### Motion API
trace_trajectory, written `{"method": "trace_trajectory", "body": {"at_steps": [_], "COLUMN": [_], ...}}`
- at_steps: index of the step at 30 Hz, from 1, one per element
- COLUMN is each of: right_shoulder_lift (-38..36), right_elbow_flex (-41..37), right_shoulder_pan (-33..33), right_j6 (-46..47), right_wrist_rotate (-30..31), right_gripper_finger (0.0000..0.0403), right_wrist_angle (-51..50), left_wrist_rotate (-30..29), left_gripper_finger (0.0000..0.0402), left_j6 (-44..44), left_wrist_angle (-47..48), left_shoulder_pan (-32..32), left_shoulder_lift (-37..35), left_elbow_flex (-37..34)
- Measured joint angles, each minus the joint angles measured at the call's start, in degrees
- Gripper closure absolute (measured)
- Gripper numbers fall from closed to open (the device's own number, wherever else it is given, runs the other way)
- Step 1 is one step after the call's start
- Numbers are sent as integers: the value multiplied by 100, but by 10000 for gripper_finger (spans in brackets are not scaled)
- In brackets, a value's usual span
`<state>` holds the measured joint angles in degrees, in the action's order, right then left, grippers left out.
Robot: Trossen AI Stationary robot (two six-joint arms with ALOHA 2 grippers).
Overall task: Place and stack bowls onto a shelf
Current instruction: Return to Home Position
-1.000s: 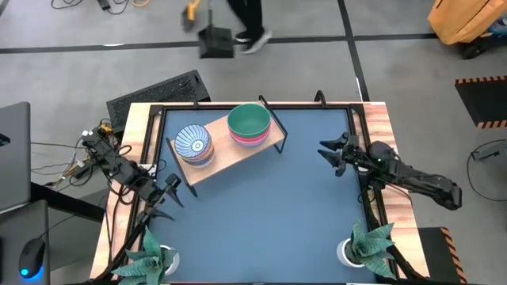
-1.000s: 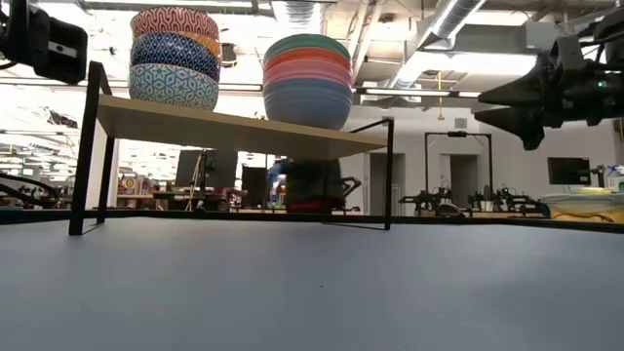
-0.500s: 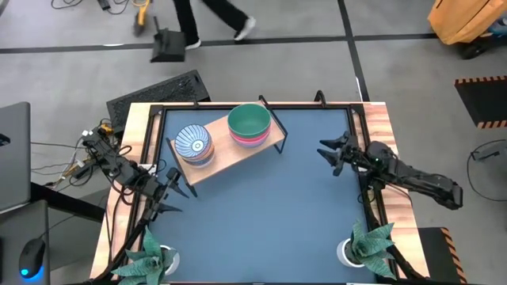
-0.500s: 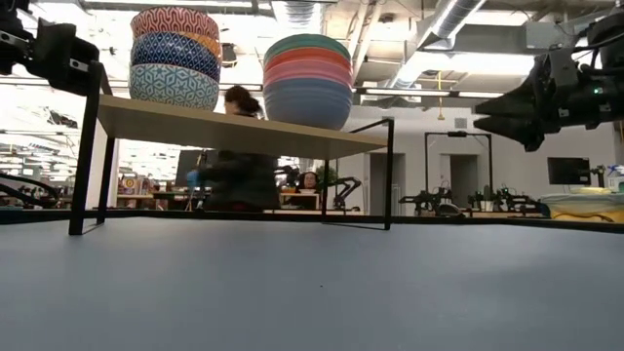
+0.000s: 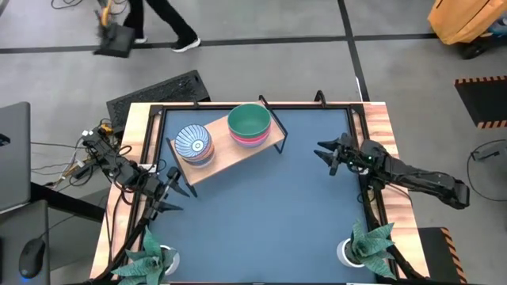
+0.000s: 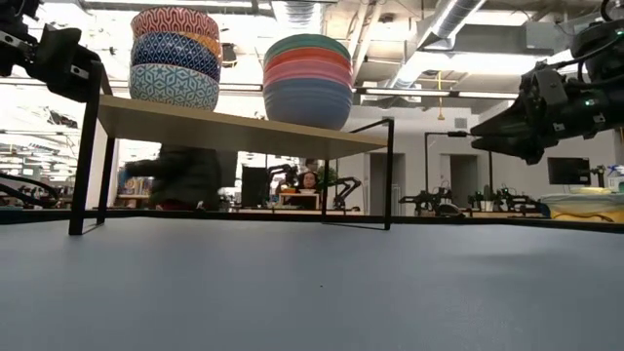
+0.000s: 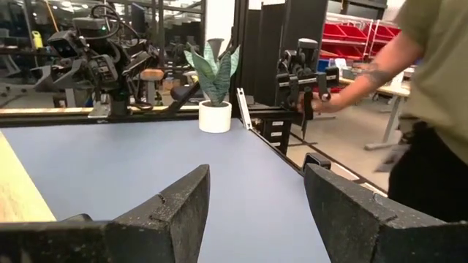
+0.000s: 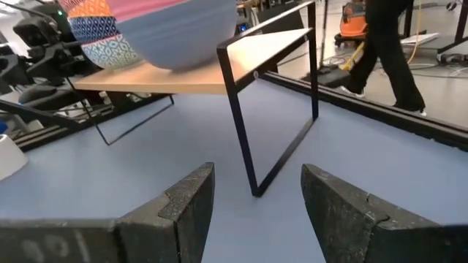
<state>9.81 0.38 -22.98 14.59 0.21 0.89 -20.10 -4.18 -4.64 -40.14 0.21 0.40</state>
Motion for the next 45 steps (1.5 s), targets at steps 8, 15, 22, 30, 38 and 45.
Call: {"method": "trace_trajectory", "body": {"at_steps": [8,15,22,30,38,45], "right_shoulder_lift": [-1,-1,-1,-1,-1,-1], "right_elbow_flex": [-2,-5,-9,-9,-9,-9], "right_shoulder_pan": [0,0,0,0,0,0], "right_j6": [2,4,4,2,2,2], "right_wrist_rotate": [-4,-7,-9,-11,-18,-20], "right_gripper_finger": [173,173,173,173,173,173], "right_wrist_angle": [-1,0,0,0,0,0], "left_wrist_rotate": [11,17,22,26,26,26], "left_gripper_finger": [193,193,193,193,193,193], "left_j6": [143,84,124,156,143,110], "left_wrist_angle": [17,0,5,11,7,2], "left_shoulder_pan": [0,0,0,0,0,0], "left_shoulder_lift": [2,0,2,0,2,1], "left_elbow_flex": [-2,-2,-2,-2,-2,-2]}}
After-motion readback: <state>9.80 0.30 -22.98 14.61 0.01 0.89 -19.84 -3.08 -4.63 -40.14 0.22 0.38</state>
